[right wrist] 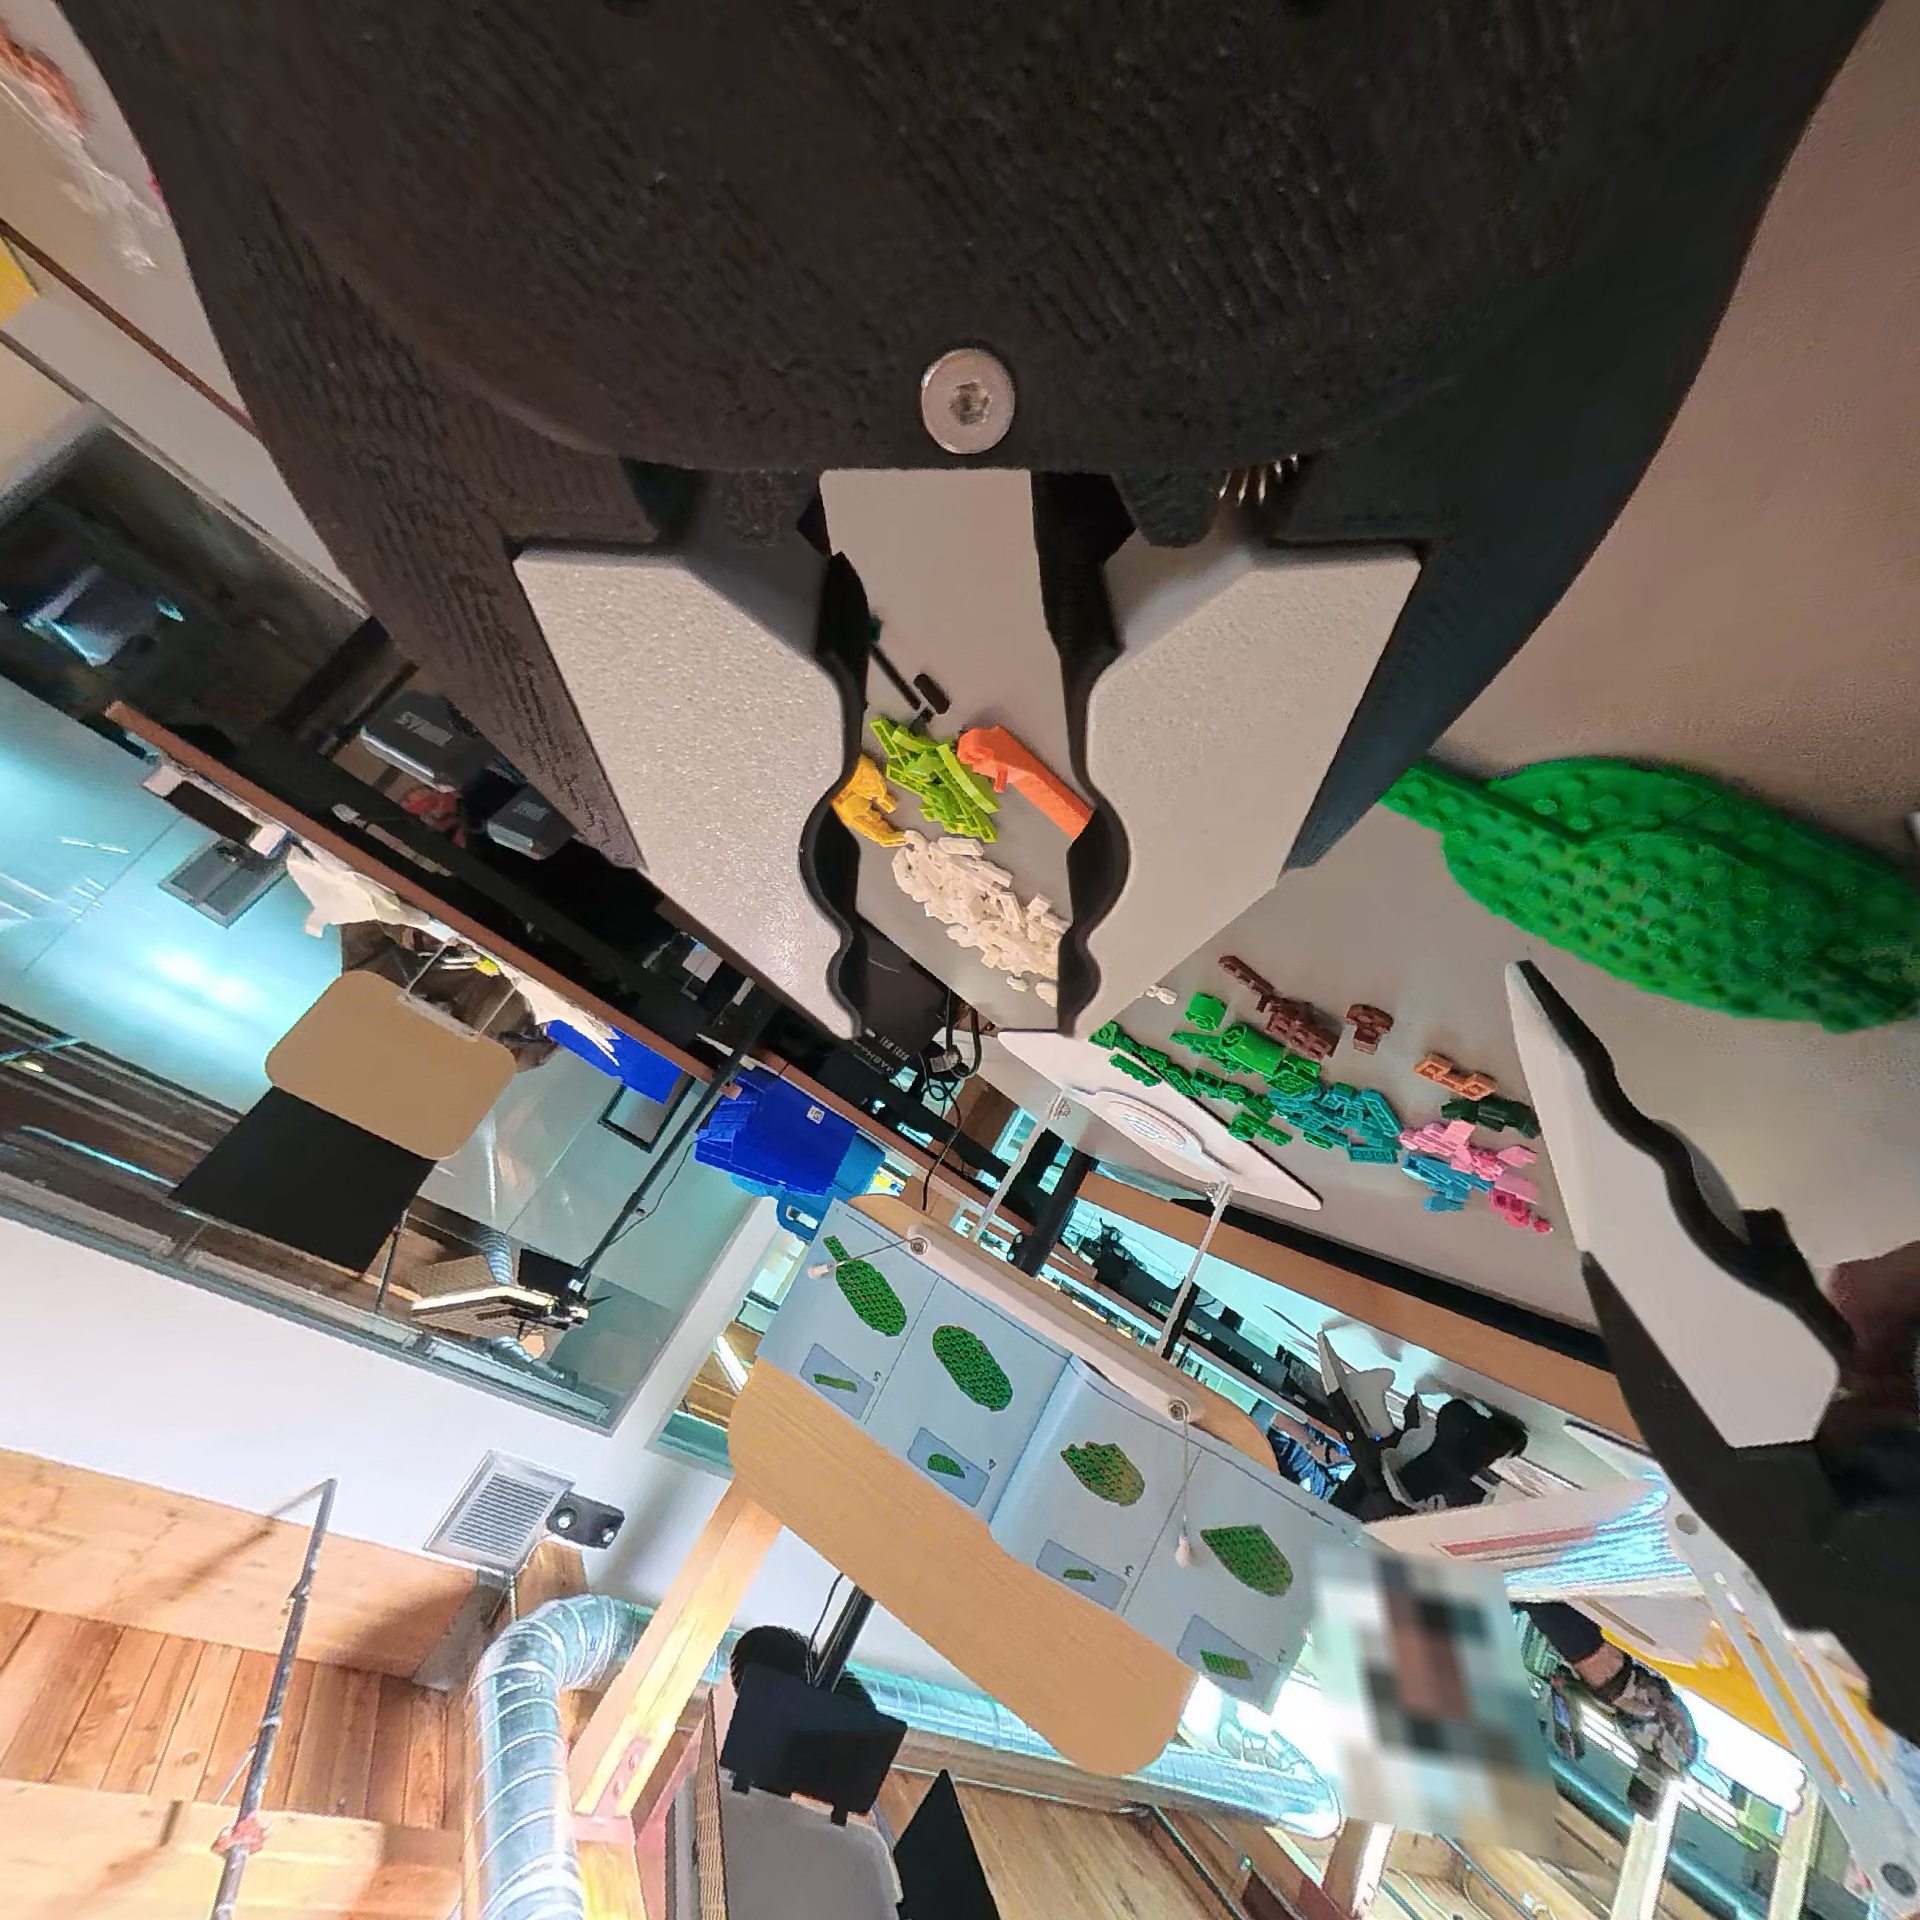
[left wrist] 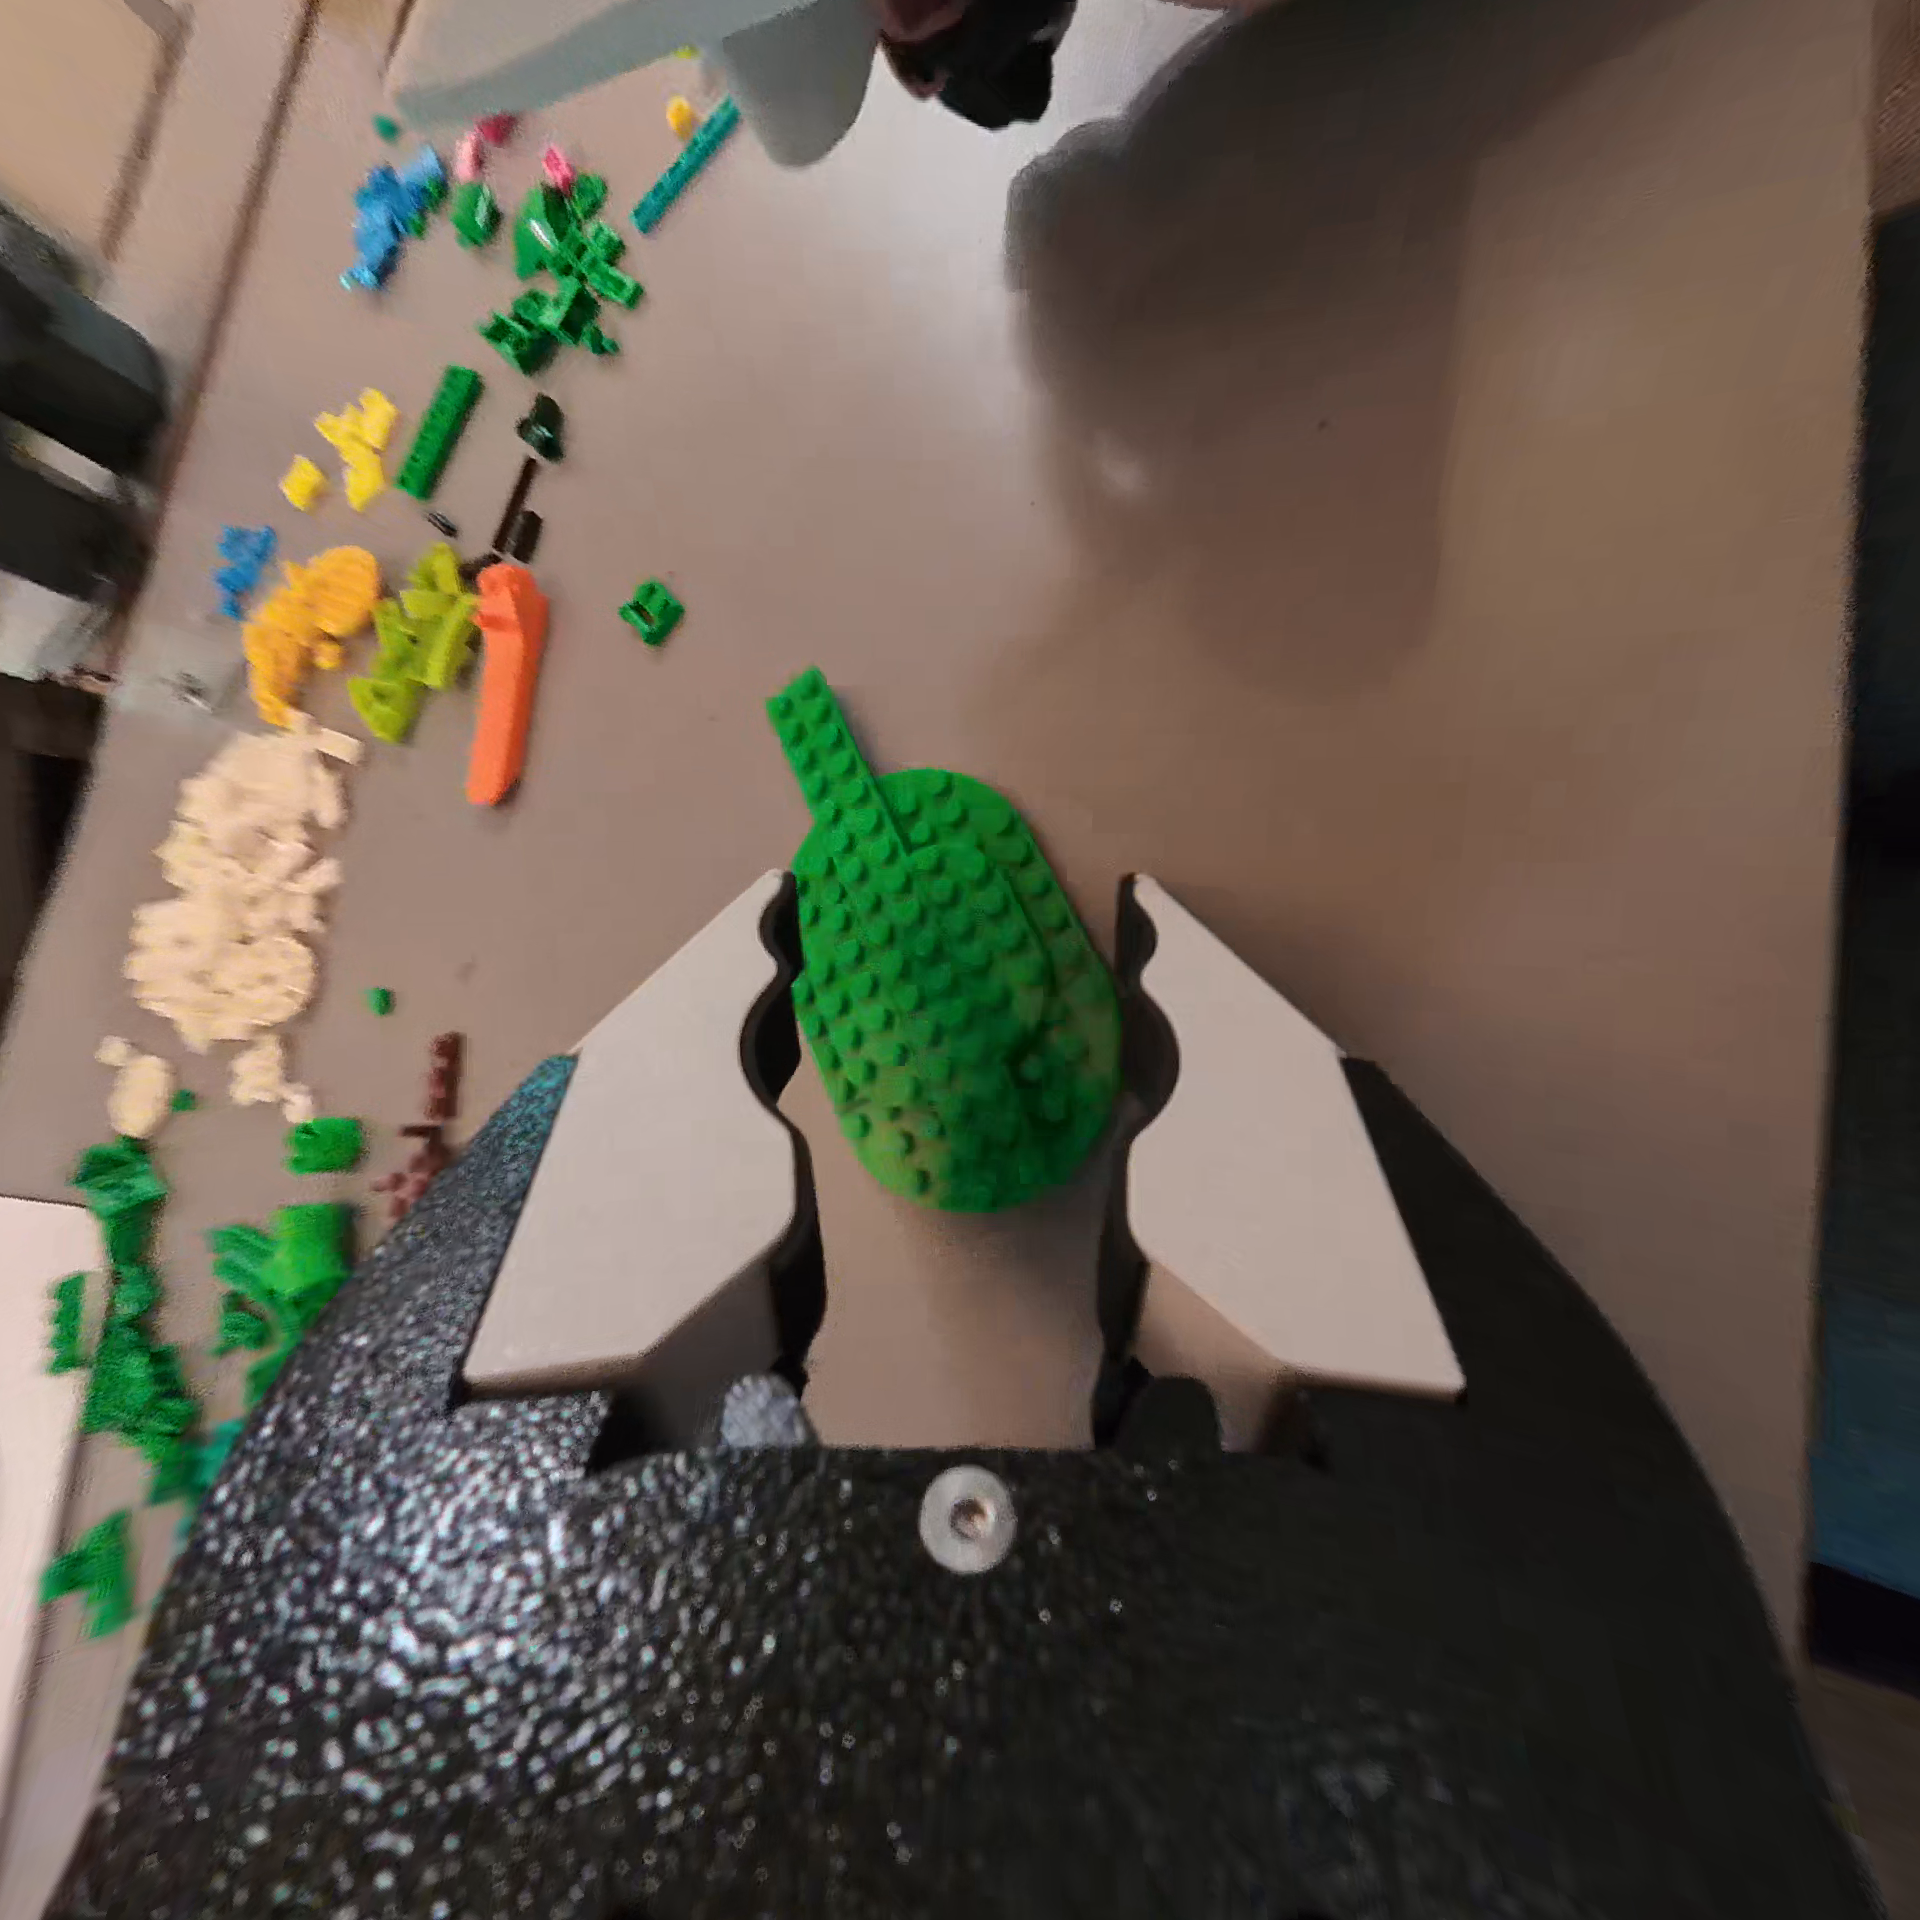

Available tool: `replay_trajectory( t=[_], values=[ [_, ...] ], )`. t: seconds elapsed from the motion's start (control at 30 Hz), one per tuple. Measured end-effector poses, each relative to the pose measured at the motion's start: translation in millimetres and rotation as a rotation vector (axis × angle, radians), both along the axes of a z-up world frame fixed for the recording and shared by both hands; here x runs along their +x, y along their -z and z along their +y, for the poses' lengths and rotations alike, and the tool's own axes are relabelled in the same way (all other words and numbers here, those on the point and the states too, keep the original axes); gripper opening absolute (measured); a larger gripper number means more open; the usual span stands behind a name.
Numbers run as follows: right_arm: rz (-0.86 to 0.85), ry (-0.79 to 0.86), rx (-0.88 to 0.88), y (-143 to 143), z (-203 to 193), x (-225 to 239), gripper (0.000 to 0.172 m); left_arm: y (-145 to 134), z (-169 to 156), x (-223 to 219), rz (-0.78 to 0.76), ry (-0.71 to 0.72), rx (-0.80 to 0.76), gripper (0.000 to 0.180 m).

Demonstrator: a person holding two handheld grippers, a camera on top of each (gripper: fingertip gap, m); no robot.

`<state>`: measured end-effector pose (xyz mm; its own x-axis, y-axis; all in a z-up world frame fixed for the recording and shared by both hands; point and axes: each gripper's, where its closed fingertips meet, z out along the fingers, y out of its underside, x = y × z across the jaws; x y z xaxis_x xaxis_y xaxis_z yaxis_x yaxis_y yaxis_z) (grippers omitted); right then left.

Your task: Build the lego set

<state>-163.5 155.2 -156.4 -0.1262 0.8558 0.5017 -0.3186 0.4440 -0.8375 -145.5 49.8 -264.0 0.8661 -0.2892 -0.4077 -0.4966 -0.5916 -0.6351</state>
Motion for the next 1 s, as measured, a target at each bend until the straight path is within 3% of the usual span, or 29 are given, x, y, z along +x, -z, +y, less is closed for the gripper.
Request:
replay_trajectory(
  t=[0.17,0.27,0.37,0.5,0.63,0.83,1.0],
  values=[
    [0.005,0.012,-0.024,-3,5,0,0.035,-18,-13,0,-0.218,-0.102,0.084,0.073],
    [0.010,0.043,-0.032,-4,11,0,0.033,-54,-22,-31,-0.251,-0.274,0.370,0.061],
    [0.006,0.071,-0.040,-4,16,-1,0.031,-97,-52,-88,-0.208,-0.563,0.746,0.049],
    [-0.014,0.090,-0.052,-1,21,-4,0.031,-112,-89,-139,-0.054,-0.797,0.945,0.047],
    [-0.041,0.100,-0.025,5,20,-7,0.030,-104,-91,-162,-0.014,-0.876,0.974,0.047],
    [-0.121,0.043,-0.026,15,0,-28,0.028,-114,-89,-172,-0.175,-0.903,1.126,0.046],
    [-0.180,-0.093,0.017,4,-52,-88,0.028,-129,-95,-174,-0.153,-0.929,1.265,0.015]
  ],
)
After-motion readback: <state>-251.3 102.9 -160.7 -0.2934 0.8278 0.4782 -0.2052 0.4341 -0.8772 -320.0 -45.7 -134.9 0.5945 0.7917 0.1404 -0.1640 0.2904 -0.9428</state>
